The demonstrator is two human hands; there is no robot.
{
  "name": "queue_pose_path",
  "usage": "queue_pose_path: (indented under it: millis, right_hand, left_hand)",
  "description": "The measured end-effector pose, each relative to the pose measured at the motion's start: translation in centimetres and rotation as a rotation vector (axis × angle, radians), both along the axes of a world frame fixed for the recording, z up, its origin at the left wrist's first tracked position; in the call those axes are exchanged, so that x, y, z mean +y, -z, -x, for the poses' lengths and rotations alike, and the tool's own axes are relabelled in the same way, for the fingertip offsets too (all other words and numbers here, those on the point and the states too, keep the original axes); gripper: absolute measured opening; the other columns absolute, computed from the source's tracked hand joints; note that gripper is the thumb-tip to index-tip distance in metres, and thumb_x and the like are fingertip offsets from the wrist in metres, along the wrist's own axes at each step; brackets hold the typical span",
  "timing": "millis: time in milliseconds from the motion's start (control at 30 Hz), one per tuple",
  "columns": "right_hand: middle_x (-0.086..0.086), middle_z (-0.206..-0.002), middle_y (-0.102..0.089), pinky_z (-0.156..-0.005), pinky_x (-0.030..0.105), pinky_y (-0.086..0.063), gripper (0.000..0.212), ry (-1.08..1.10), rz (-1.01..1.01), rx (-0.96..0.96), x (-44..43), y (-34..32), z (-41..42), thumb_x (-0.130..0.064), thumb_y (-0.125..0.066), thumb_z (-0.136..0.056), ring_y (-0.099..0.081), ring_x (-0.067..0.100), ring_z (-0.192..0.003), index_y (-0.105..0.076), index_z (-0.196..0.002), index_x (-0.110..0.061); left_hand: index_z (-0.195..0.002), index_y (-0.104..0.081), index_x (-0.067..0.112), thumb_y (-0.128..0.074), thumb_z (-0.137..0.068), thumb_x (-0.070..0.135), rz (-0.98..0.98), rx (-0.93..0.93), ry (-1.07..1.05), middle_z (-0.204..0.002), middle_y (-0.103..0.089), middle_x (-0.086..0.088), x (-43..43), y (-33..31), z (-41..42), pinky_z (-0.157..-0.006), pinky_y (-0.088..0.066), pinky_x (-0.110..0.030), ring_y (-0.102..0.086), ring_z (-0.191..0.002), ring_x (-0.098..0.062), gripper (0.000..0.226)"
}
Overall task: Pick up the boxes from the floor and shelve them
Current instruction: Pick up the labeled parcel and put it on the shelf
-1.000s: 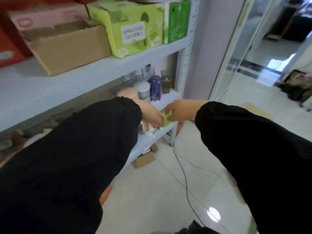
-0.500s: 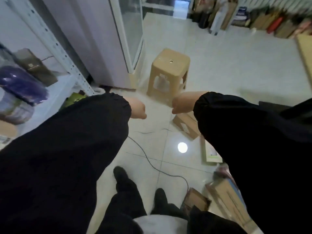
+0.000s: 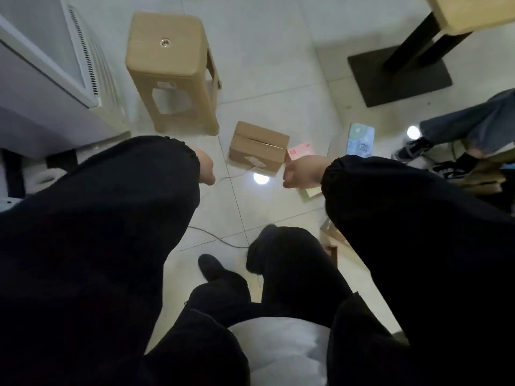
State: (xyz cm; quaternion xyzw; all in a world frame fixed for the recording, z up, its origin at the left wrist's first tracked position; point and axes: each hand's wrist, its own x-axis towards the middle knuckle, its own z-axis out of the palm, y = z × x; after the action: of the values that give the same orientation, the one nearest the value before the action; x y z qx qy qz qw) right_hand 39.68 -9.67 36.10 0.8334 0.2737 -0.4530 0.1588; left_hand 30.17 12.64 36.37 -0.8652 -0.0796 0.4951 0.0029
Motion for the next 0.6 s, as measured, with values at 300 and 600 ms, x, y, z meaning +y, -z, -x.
queue_pose_path:
  millis: [300,600]
  right_hand:
    - [0.010,-0.115,-0.067,-0.094,0.041,-0.052,0.034,0.150,-0.105,0.114,-0.6,7.5,-11.8,-0.033,-0.046,-0.099,-0.063,0.031,-0.105,-0.067,-0.110,-0.008]
    - [0.008,-0.119,-0.066,-0.096,0.040,-0.052,0.035,0.503,-0.242,0.223,-1.0,23.1,-20.6,-0.031,-0.050,-0.098,-0.065,0.029,-0.110,-0.064,-0.122,-0.010]
  left_hand:
    - [-0.136,-0.058,0.022,-0.045,-0.101,0.034,0.163,-0.122,-0.040,-0.133,-0.062,-0.003,-3.3,4.5,-15.0,-0.099,-0.046,-0.035,-0.056,-0.121,-0.027,0.039]
    - [-0.123,-0.062,0.021,-0.049,-0.100,0.033,0.298,0.018,-0.181,-0.125,-0.064,-0.002,-3.7,22.1,-22.2,-0.091,-0.042,-0.033,-0.057,-0.111,-0.023,0.029]
